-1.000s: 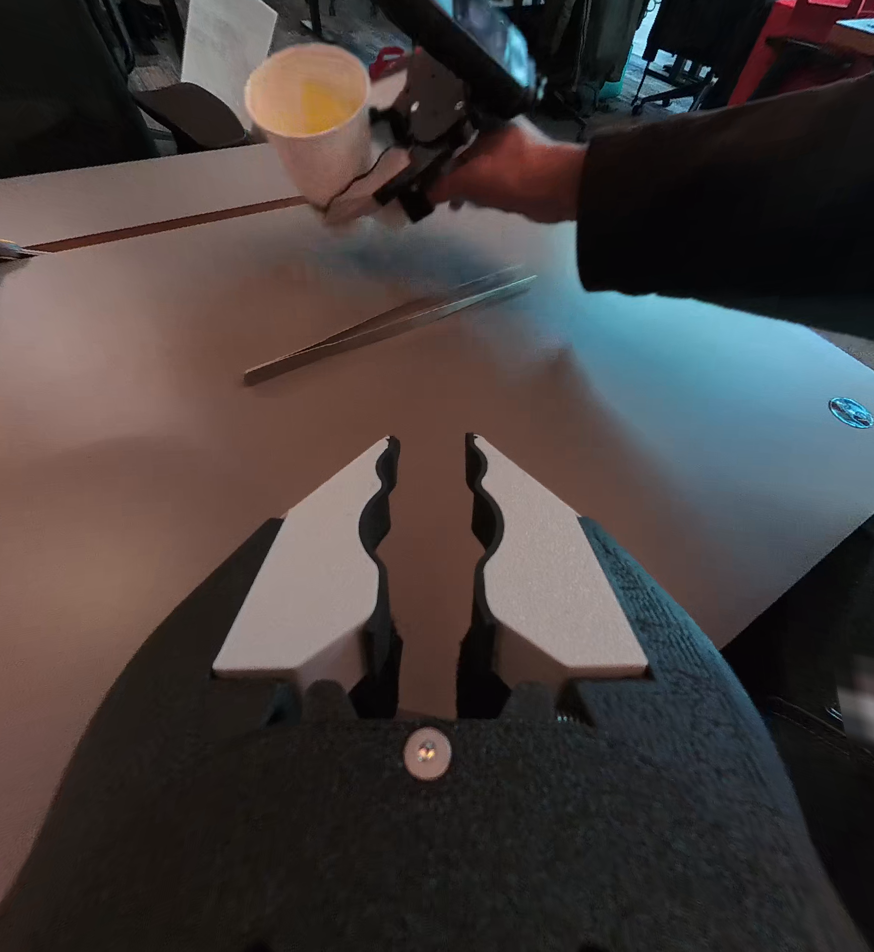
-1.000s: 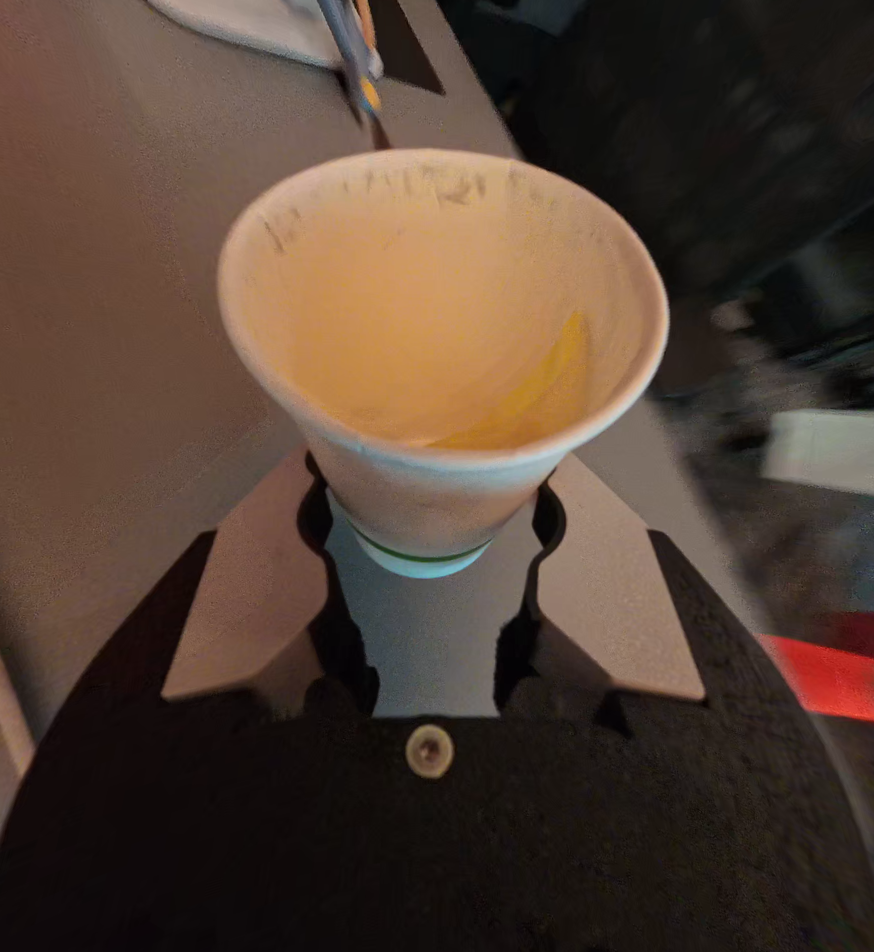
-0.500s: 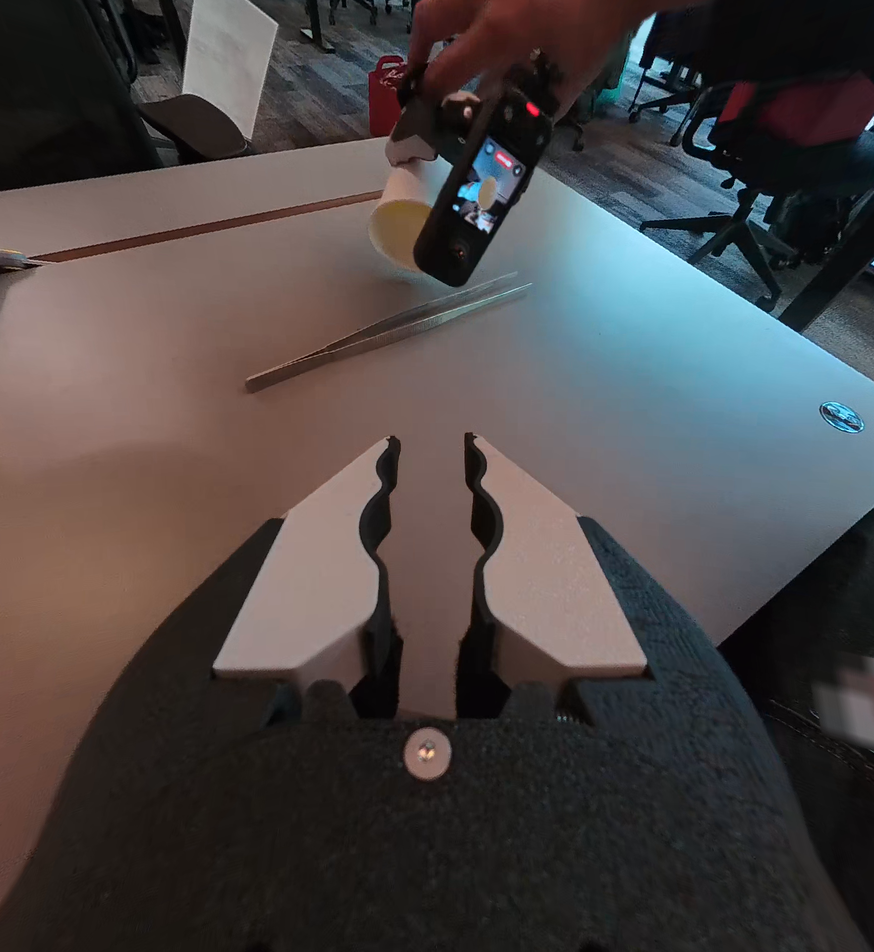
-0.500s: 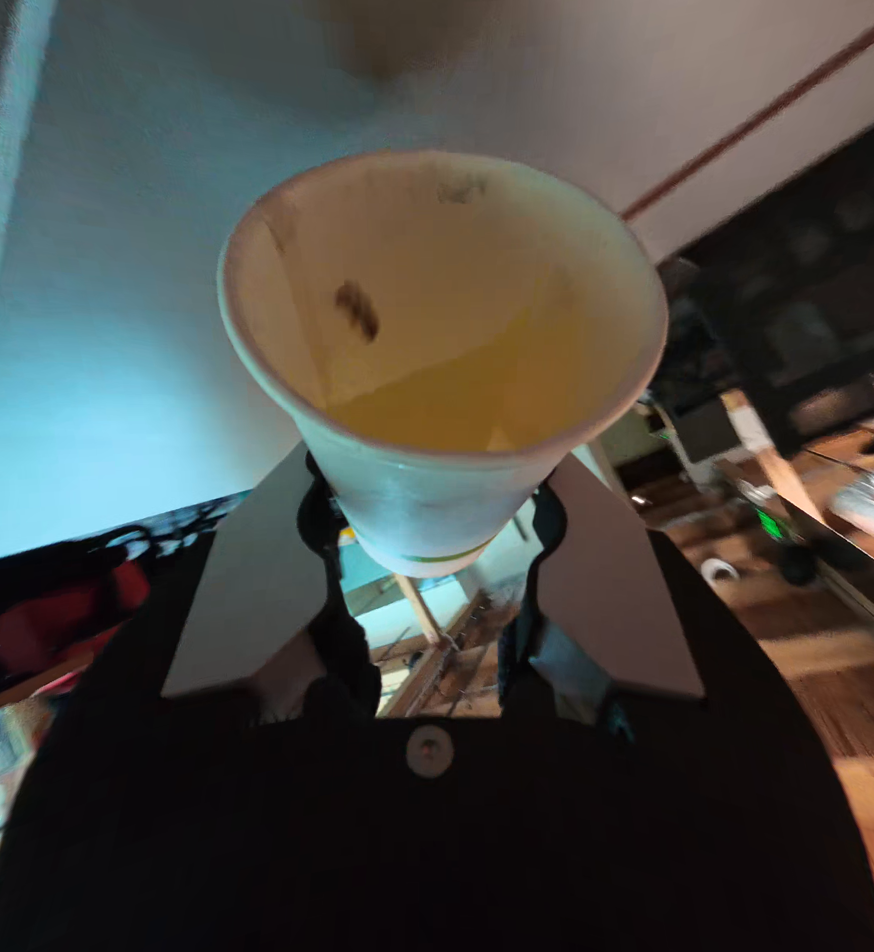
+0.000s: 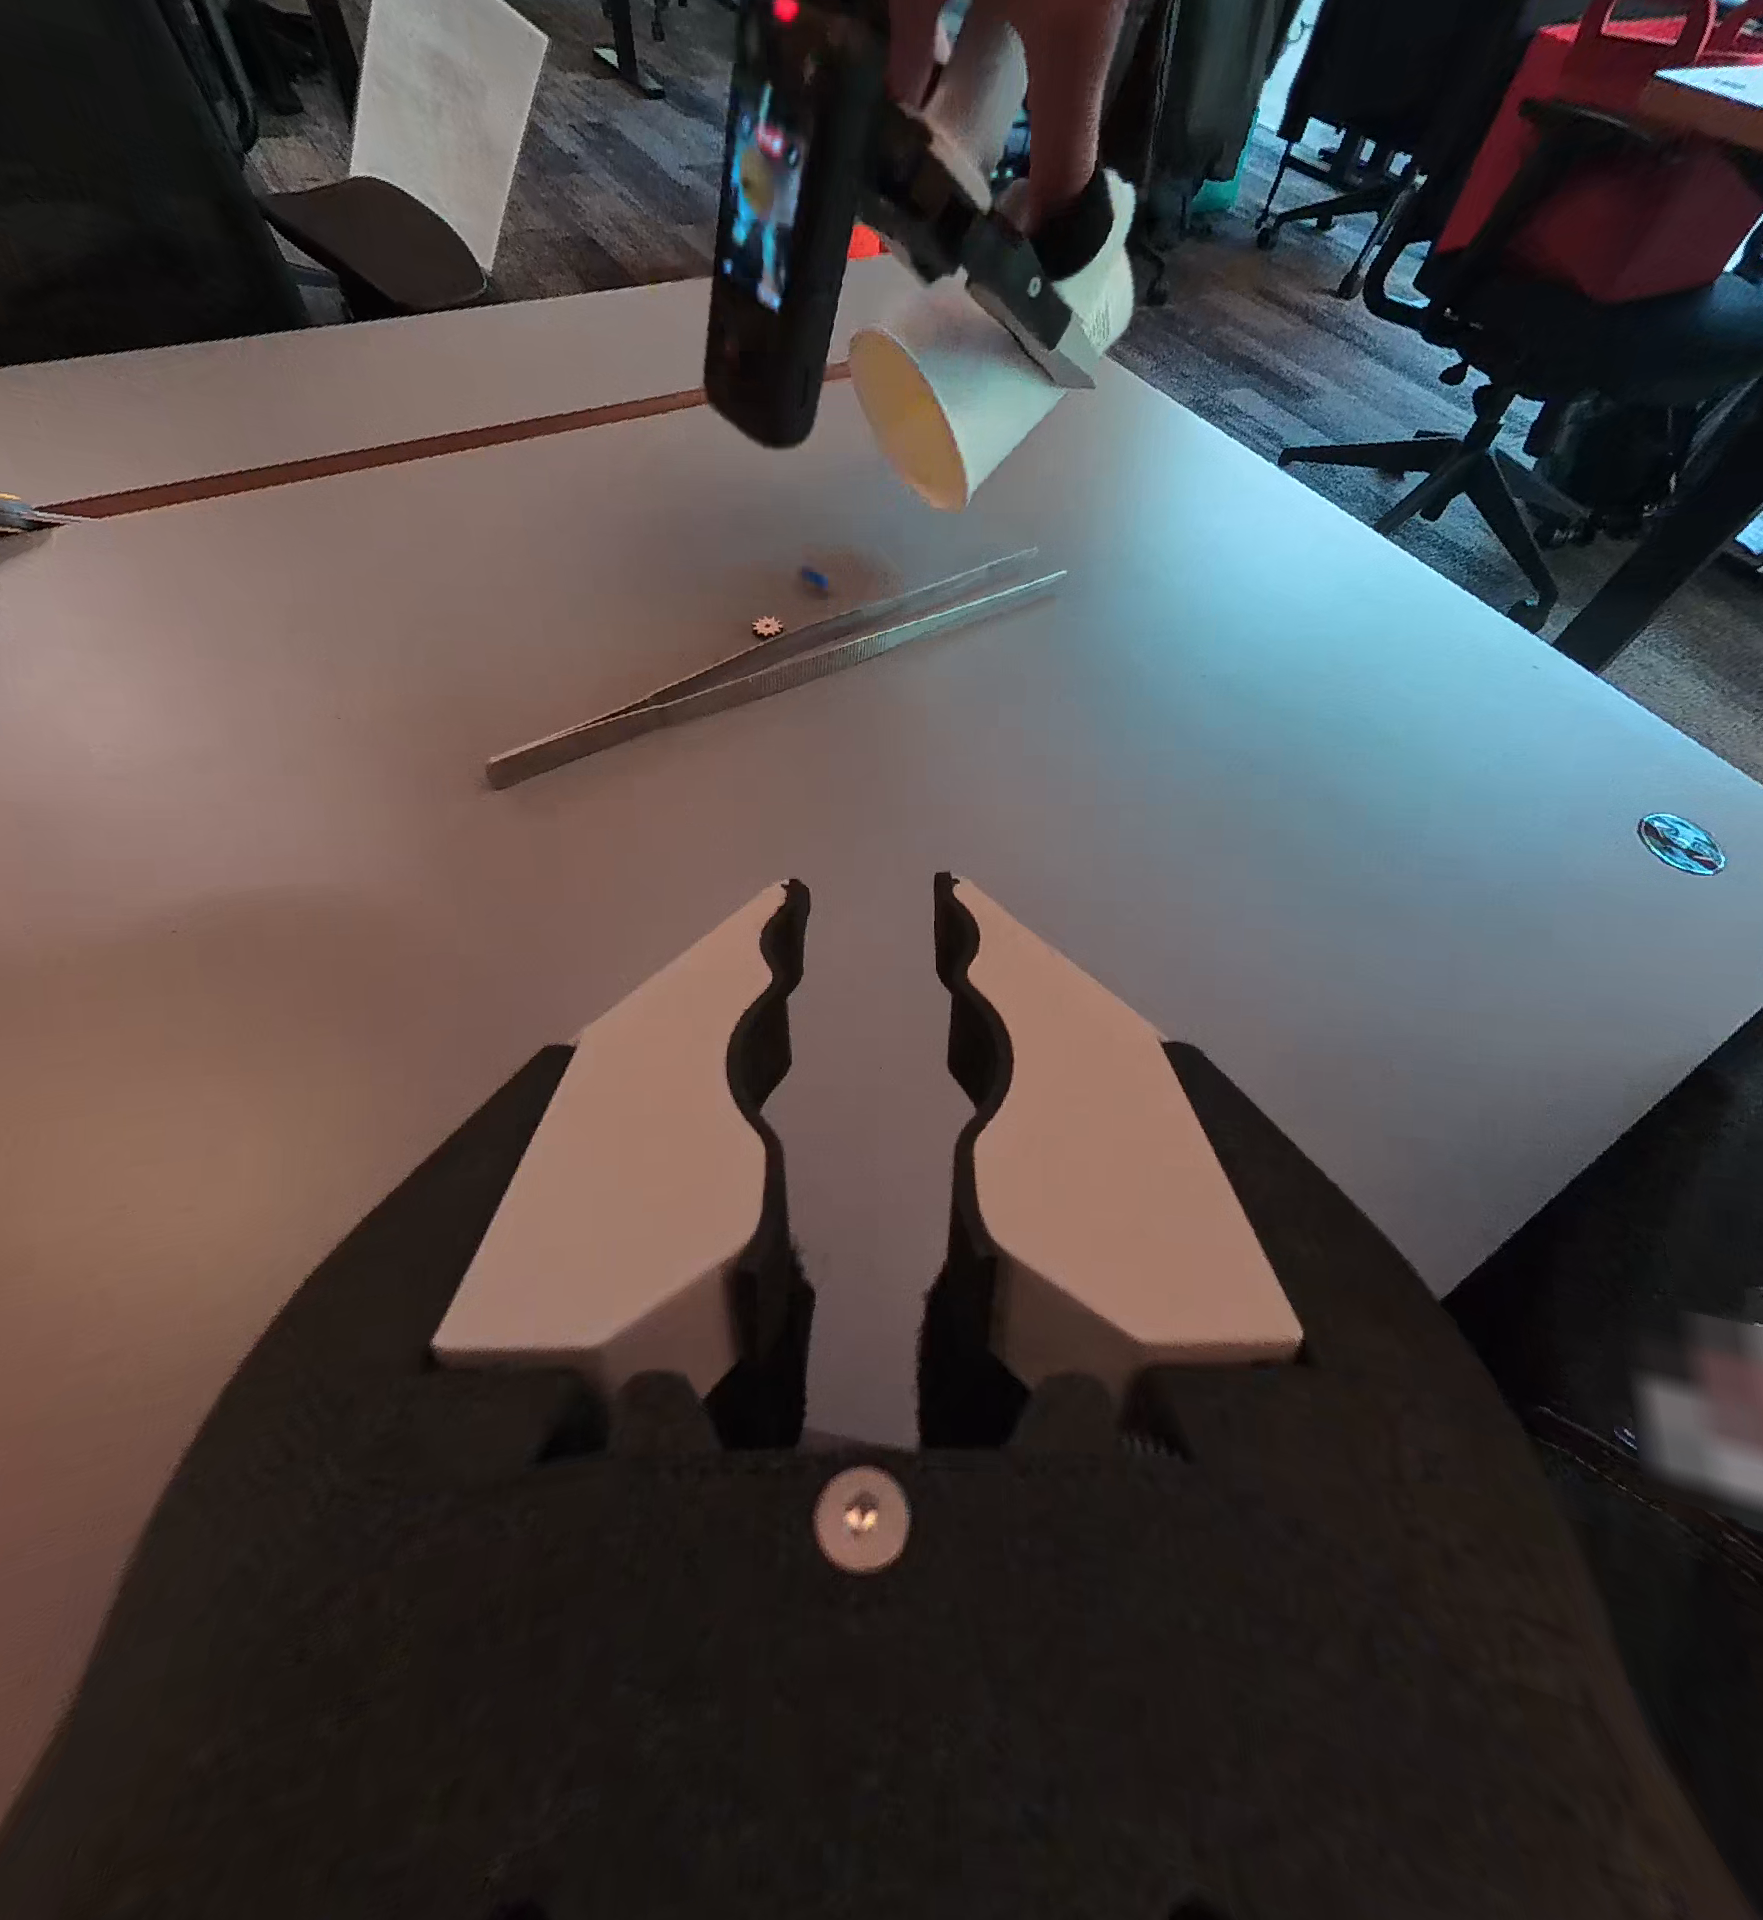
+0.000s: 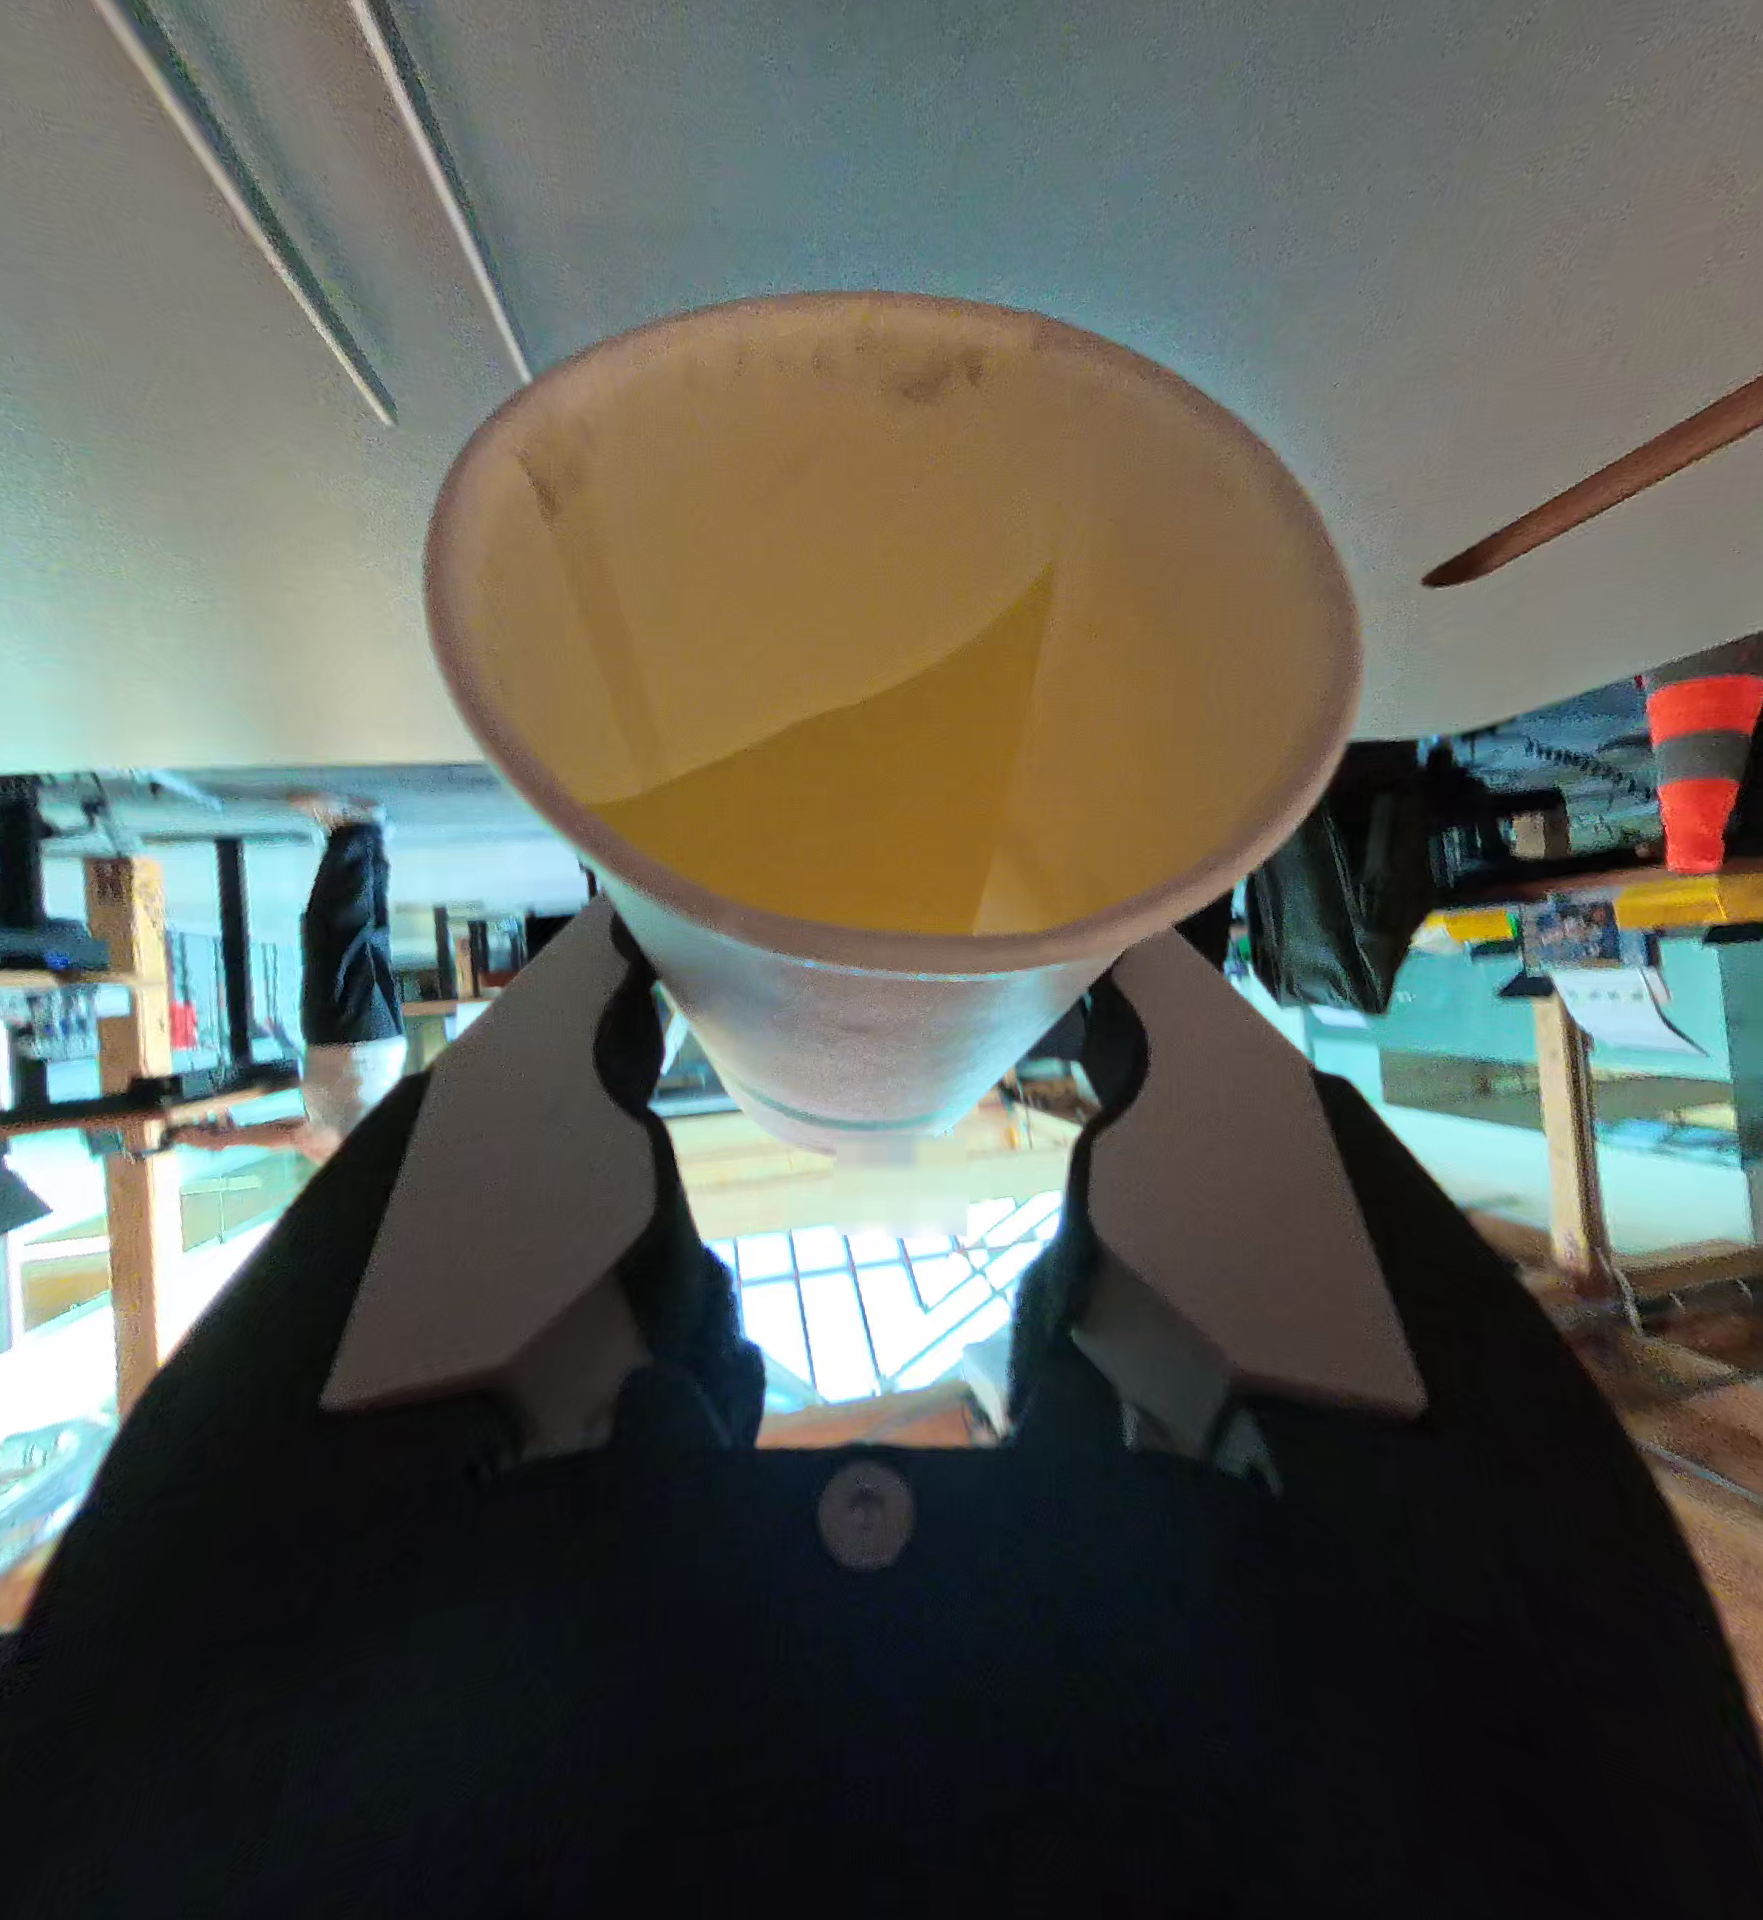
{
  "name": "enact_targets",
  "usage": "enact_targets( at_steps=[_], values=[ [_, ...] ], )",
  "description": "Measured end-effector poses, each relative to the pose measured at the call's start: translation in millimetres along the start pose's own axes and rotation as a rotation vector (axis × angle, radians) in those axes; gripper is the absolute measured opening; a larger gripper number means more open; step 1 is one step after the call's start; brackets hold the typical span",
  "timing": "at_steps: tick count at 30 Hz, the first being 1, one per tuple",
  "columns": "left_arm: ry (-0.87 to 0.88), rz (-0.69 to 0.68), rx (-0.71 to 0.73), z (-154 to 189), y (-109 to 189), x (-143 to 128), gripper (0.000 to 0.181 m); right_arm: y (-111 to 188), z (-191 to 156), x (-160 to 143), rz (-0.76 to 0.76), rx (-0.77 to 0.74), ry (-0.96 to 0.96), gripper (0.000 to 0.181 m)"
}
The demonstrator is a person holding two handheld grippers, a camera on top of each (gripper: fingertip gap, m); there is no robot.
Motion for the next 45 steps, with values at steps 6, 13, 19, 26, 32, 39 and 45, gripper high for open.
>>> enact_targets(
  at_steps=[6, 13, 19, 26, 32, 39, 45],
  values=[
    [0.002, -0.001, 0.004, -0.6, 0.6, -0.4, 0.024, 5.1, 4.7, 27.2, -0.198, 0.000, 0.025, 0.082],
    [0.005, 0.008, -0.002, -1.3, 3.9, 1.1, 0.024, 23.7, 25.7, 40.5, -0.117, 0.138, -0.028, 0.084],
    [0.031, 0.008, -0.013, -4.6, 4.6, 0.8, 0.024, 21.0, 20.4, 25.3, -0.112, 0.203, -0.060, 0.085],
    [0.023, 0.012, -0.013, -2.4, 6.6, 1.8, 0.024, 10.1, 26.9, 12.3, 0.226, 0.286, -0.133, 0.109],
    [0.031, 0.004, -0.013, -3.2, 5.3, 0.1, 0.024, 21.5, 44.4, -33.8, 0.858, 0.366, -0.321, 0.120],
    [0.032, -0.013, -0.018, -2.5, 1.1, -2.5, 0.024, -0.3, 15.8, -42.7, 1.282, 0.274, -0.566, 0.136],
    [0.018, -0.020, -0.010, -0.5, -2.0, -3.0, 0.024, 3.6, 13.8, -28.2, 1.259, 0.376, -0.545, 0.076]
  ],
)
Point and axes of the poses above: each gripper's, where its closed fingertips meet, y back along the fingers, x out of its top, z = x × y across the jaws, the point moved 8 cm from there along y, back along the fingers, and after that the axes turned 2 degrees about -z, right-handed, at the moved point
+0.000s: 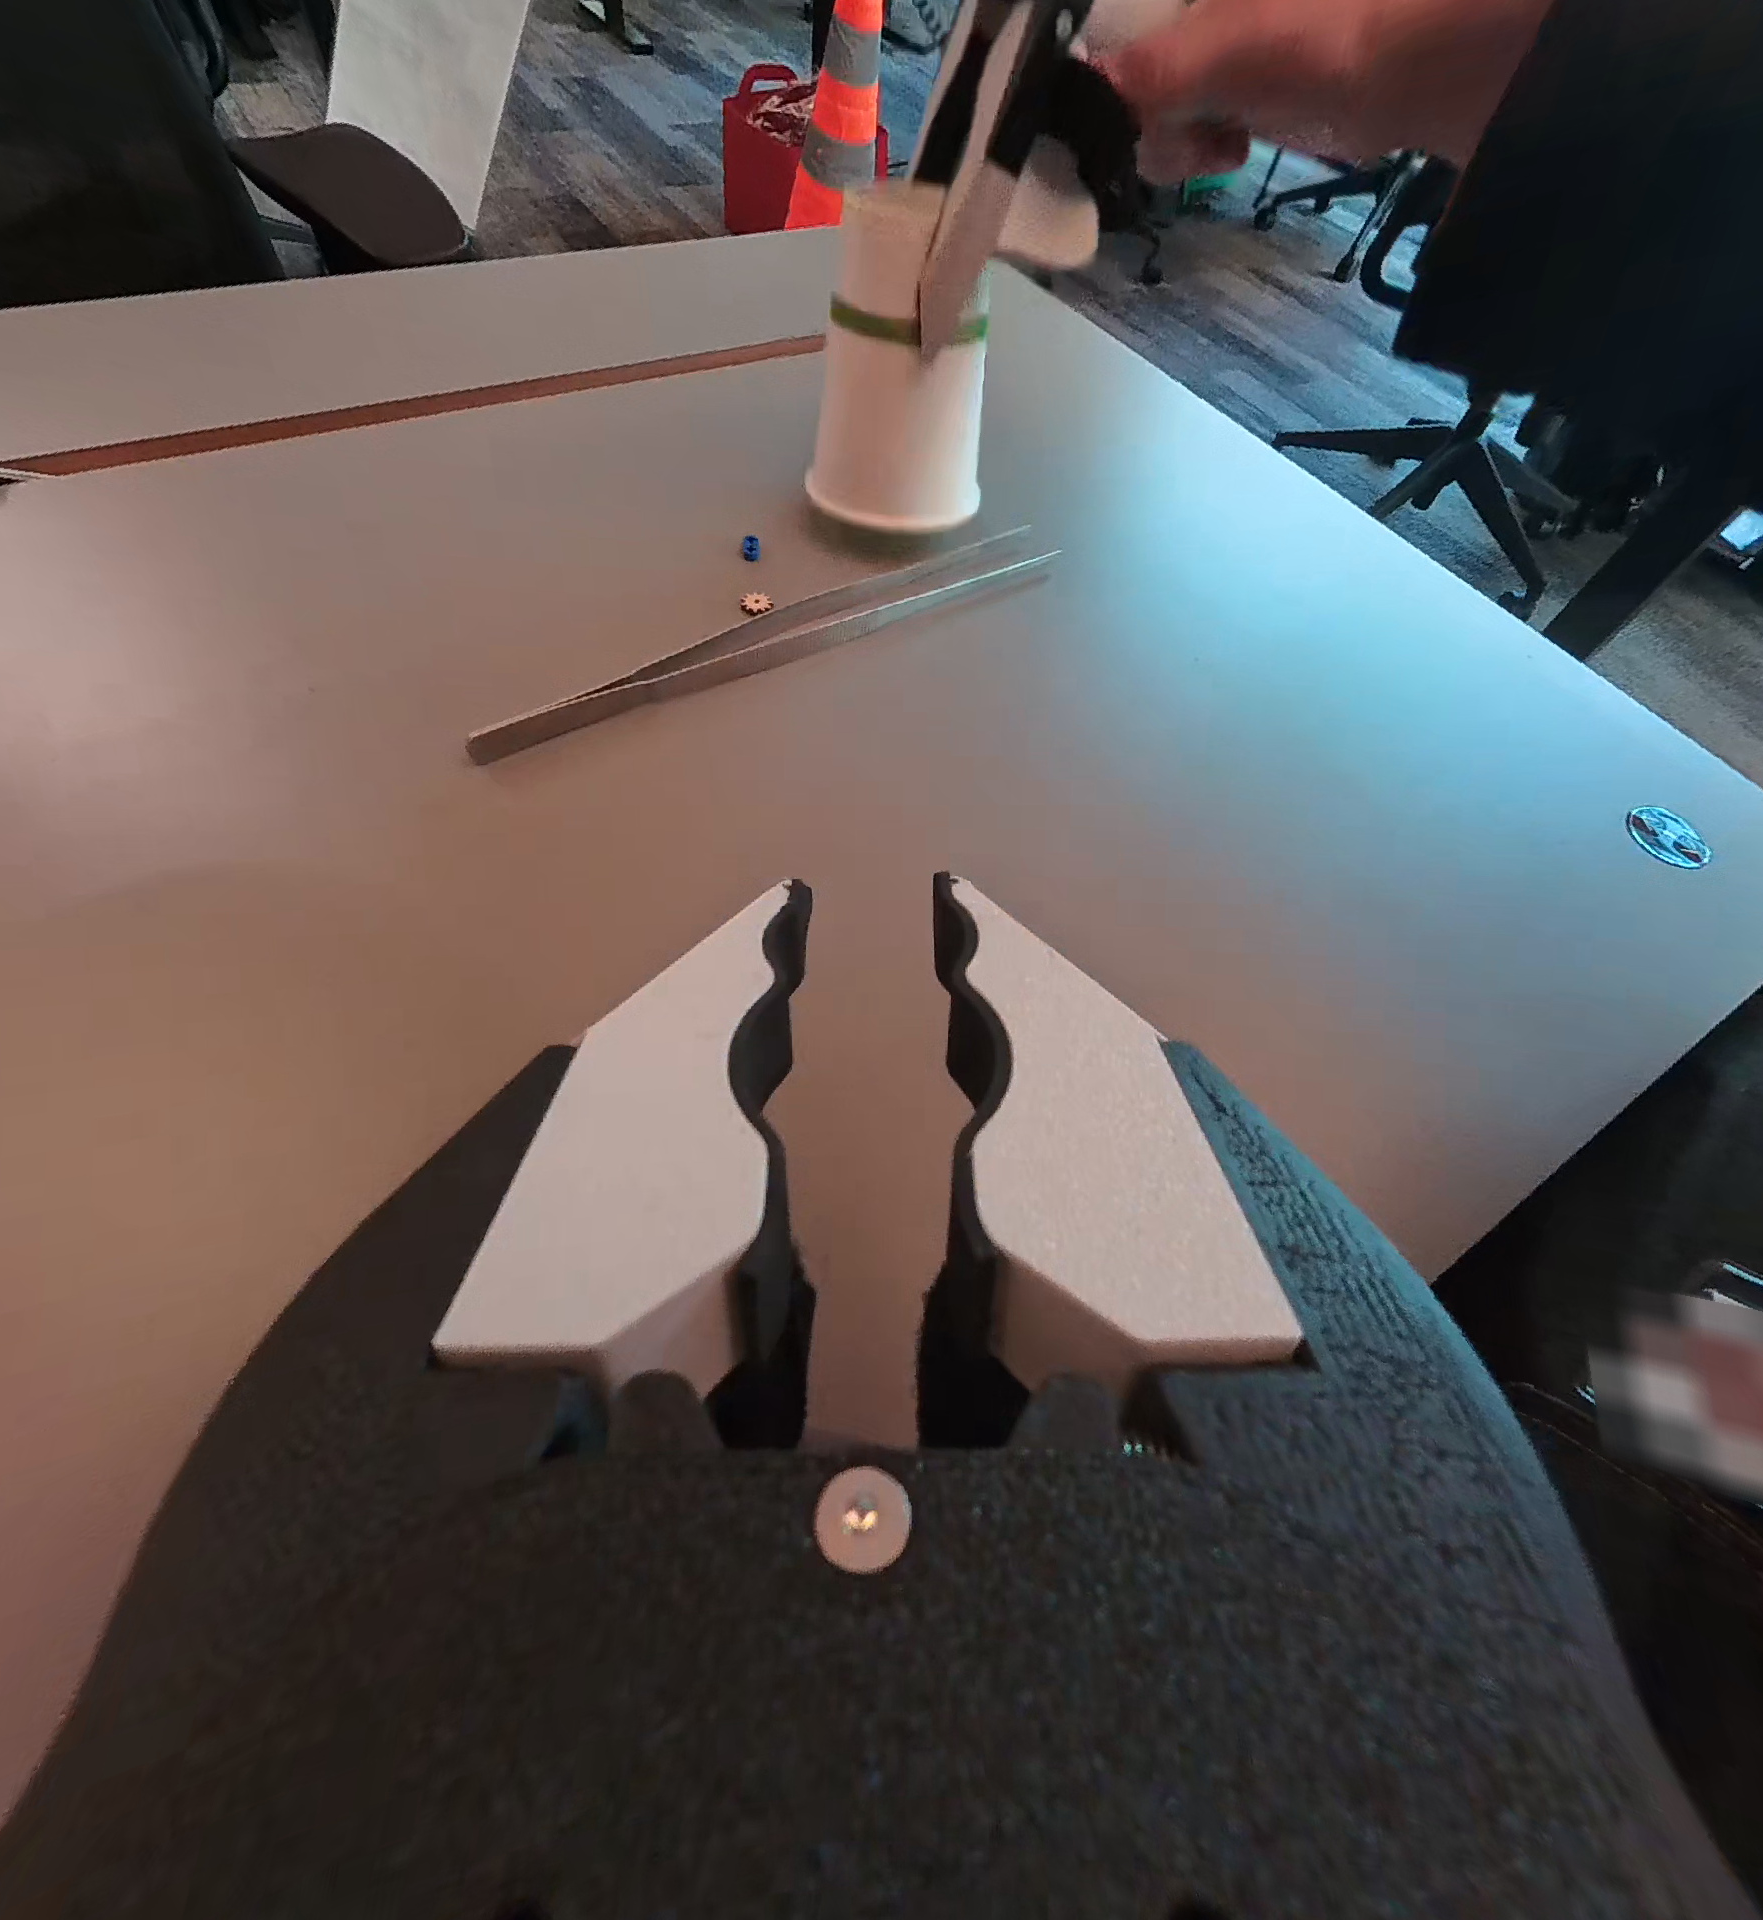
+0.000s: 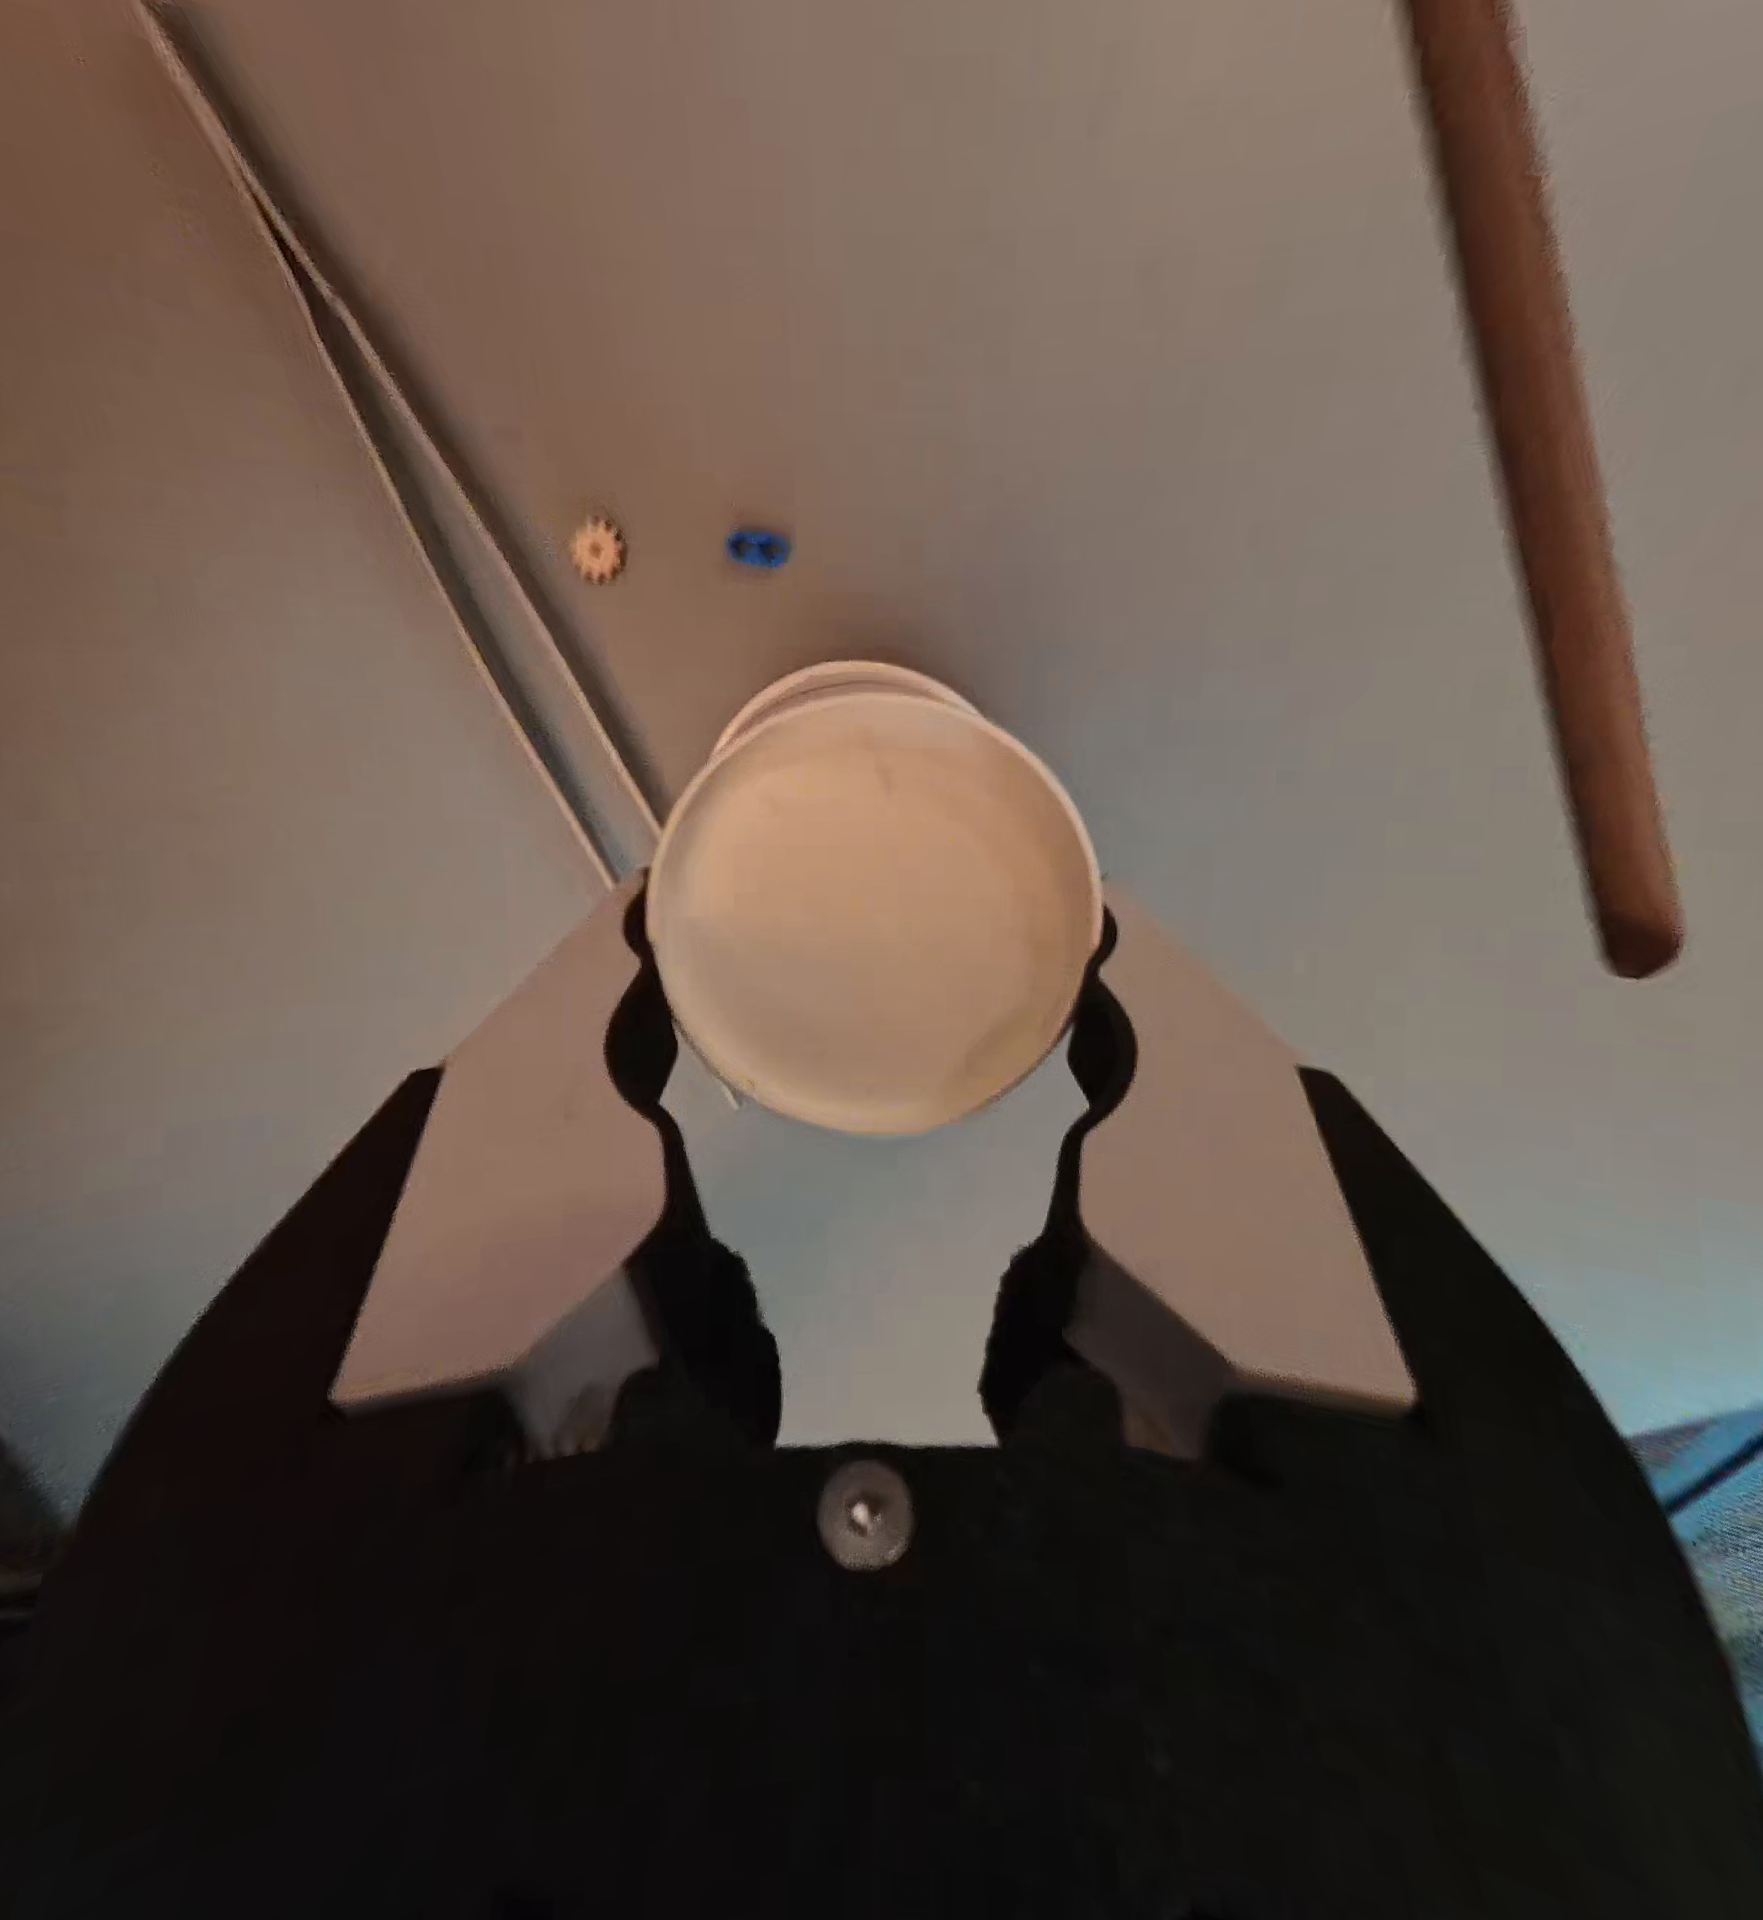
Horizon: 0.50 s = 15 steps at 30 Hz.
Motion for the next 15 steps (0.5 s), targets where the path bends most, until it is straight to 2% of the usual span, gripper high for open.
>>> enact_targets(
  at_steps=[4, 6, 8, 9, 11, 13, 14, 15],
  values=[
    [0.001, -0.001, 0.008, -2.2, 1.2, -0.9, 0.024, 37.0, 2.6, 15.7, 0.194, -0.184, 0.032, 0.076],
    [0.010, 0.001, 0.002, -2.7, 0.9, -0.5, 0.024, 23.7, -2.3, 14.8, 0.203, -0.208, 0.063, 0.076],
    [0.007, 0.001, -0.002, -2.0, 1.1, 0.1, 0.024, -11.1, -4.0, 1.4, 0.014, -0.203, 0.079, 0.076],
    [0.003, 0.003, -0.002, -1.5, 1.5, 0.6, 0.024, -16.3, -3.5, -0.6, -0.011, -0.241, 0.084, 0.079],
    [-0.003, 0.007, 0.001, -1.0, 2.3, 1.0, 0.023, -2.6, -9.9, 3.3, 0.058, -0.233, 0.095, 0.078],
    [0.000, 0.004, -0.001, -1.5, 2.2, 0.4, 0.024, 16.8, -16.1, 10.8, 0.197, -0.176, 0.071, 0.078],
    [0.006, 0.005, -0.004, -1.7, 1.9, 0.3, 0.023, 16.6, -16.4, 11.0, 0.212, -0.144, 0.055, 0.078],
    [0.011, 0.005, -0.008, -1.6, 1.6, 0.5, 0.023, 5.5, -12.9, 7.2, 0.142, -0.141, 0.040, 0.078]
  ],
)
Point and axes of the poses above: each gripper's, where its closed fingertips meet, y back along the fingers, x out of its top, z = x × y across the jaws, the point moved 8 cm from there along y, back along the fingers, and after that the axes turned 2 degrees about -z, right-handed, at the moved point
